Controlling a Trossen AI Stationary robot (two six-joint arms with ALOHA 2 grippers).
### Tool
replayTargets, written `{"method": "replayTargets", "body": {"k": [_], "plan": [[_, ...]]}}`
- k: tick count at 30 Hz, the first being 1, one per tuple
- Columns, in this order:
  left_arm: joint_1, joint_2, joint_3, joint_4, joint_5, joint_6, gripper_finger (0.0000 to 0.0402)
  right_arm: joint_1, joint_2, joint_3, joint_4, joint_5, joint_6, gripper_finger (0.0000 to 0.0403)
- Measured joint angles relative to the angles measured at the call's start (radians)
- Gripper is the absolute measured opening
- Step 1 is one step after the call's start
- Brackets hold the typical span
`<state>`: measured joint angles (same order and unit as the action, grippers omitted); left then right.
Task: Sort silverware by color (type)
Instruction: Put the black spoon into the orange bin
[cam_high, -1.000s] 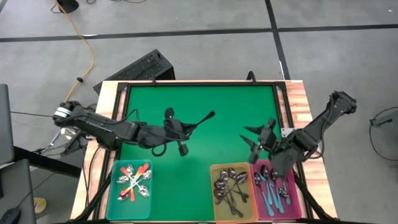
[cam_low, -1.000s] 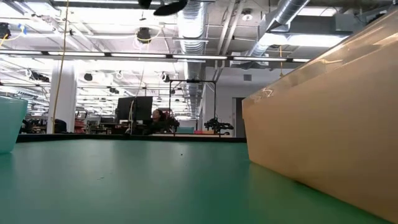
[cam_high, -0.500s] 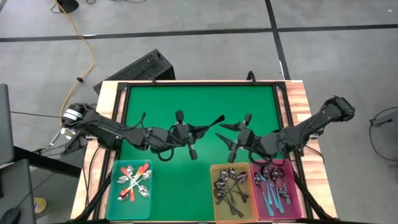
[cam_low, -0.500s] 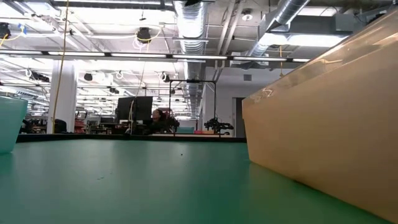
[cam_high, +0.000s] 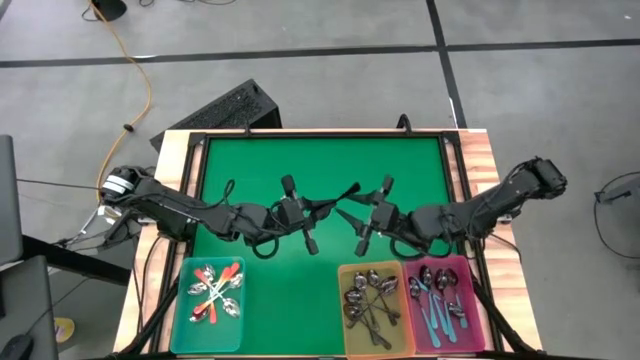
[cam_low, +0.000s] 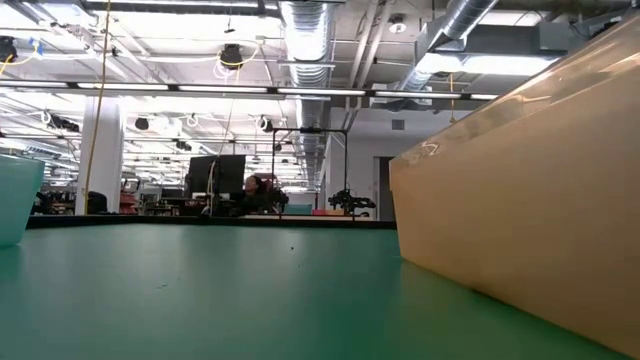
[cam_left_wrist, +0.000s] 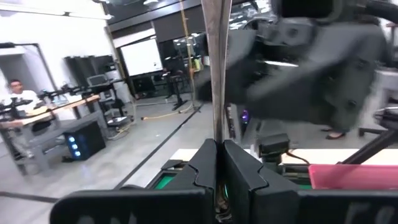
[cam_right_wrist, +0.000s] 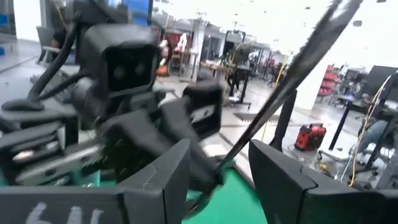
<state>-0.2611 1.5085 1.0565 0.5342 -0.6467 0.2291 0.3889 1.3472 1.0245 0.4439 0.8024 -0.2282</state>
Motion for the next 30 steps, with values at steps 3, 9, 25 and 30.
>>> {"method": "replayTargets", "body": {"k": [3,9,25,30], "plan": [[0.002,0.000,0.000,0.000,0.023,-0.003,0.0000,-0.021,-0.003,0.000,0.048,-0.044,-0.017,0.0189],[0.002,0.000,0.000,0.011,0.020,-0.002,0.0000,-0.069,-0.003,0.000,0.058,-0.098,0.036,0.0162],[0.032,-0.001,0.002,-0.047,0.073,-0.032,0.0028,-0.063,-0.002,0.001,0.020,-0.064,0.034,0.0006],[0.019,-0.003,0.002,-0.144,0.075,-0.024,0.0076,-0.067,-0.042,0.001,-0.048,0.060,0.027,0.0006]]}}
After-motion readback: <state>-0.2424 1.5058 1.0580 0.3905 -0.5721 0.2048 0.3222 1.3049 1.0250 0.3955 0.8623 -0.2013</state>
